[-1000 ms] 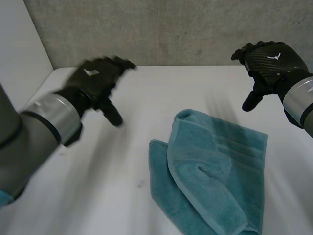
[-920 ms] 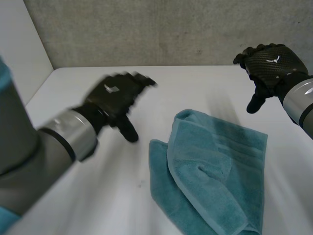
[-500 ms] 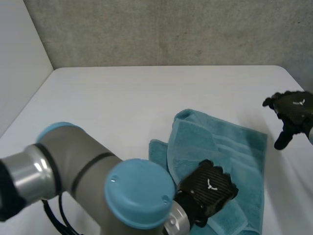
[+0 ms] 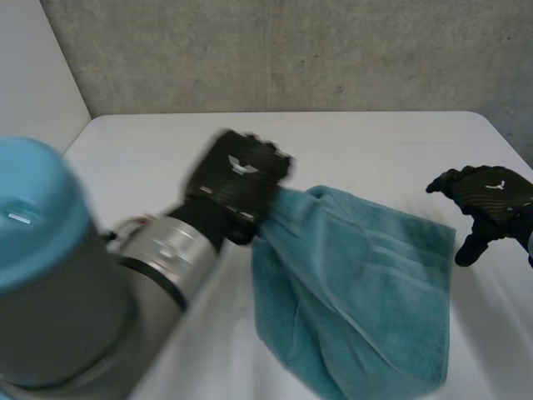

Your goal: Fold the laundry

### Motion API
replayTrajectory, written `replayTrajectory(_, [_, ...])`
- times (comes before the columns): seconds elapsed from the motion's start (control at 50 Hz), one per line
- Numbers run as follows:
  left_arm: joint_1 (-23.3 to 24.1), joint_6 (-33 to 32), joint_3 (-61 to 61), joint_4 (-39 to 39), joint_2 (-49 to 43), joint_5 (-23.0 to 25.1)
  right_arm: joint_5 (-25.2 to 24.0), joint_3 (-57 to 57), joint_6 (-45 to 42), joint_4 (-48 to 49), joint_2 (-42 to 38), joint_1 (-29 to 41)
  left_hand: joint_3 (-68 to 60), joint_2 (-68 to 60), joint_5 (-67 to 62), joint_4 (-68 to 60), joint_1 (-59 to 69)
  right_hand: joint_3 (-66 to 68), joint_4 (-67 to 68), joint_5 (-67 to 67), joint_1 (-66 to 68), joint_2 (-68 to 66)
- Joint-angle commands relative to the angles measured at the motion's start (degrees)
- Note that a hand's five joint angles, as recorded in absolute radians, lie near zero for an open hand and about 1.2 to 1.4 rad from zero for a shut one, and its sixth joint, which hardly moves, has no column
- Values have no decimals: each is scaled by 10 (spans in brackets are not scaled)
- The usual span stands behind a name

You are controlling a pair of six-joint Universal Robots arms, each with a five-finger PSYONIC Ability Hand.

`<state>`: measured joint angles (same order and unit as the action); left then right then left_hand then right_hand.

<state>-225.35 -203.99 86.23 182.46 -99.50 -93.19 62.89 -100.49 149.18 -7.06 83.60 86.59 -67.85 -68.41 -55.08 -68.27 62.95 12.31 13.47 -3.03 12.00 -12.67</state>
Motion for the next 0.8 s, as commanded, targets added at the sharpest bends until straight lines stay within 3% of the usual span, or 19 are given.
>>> replayTrajectory(0.02, [-118,-10,69,-2,86,14,-54,23,3,-106,-13,1,-122,-116,-149,-117,171,-23,-35,30,-20,27])
replayTrajectory(0.12, [-184,-39,112,0,114,34,-69,28,4,-144,-45,13,-122,-116,-149,-117,171,-23,-35,30,-20,27])
replayTrajectory(0.16, [-244,-60,138,4,120,49,-73,28,3,-147,-52,24,-122,-116,-149,-117,171,-23,-35,30,-20,27])
replayTrajectory(0.18, [-244,-60,138,4,120,49,-74,27,0,-146,-56,37,-122,-116,-149,-117,171,-23,-35,30,-20,27])
replayTrajectory(0.22, [-314,-66,155,11,118,69,-73,26,-2,-144,-56,49,-122,-116,-149,-117,171,-23,-35,30,-20,27])
replayTrajectory(0.26, [-331,-66,158,14,115,75,-70,26,1,-143,-56,59,-122,-116,-149,-117,171,-23,-35,30,-20,27])
replayTrajectory(0.34, [-413,-62,181,22,94,142,-65,14,8,-106,-60,72,-122,-116,-149,-117,171,-23,-35,30,-20,27])
replayTrajectory(0.44, [-432,-62,189,23,78,166,-32,5,13,-50,-70,89,-122,-116,-149,-117,171,-23,-35,30,-20,27])
replayTrajectory(0.48, [-440,-62,194,23,77,170,24,3,11,-7,-84,96,-122,-116,-149,-117,171,-23,-35,30,-20,27])
replayTrajectory(0.6, [-439,-61,202,23,76,171,95,14,2,59,-104,111,-122,-116,-149,-117,171,-23,-35,30,-20,27])
replayTrajectory(0.8, [-439,-61,203,26,77,172,111,108,0,49,-223,118,-122,-116,-149,-117,171,30,18,-23,33,-26])
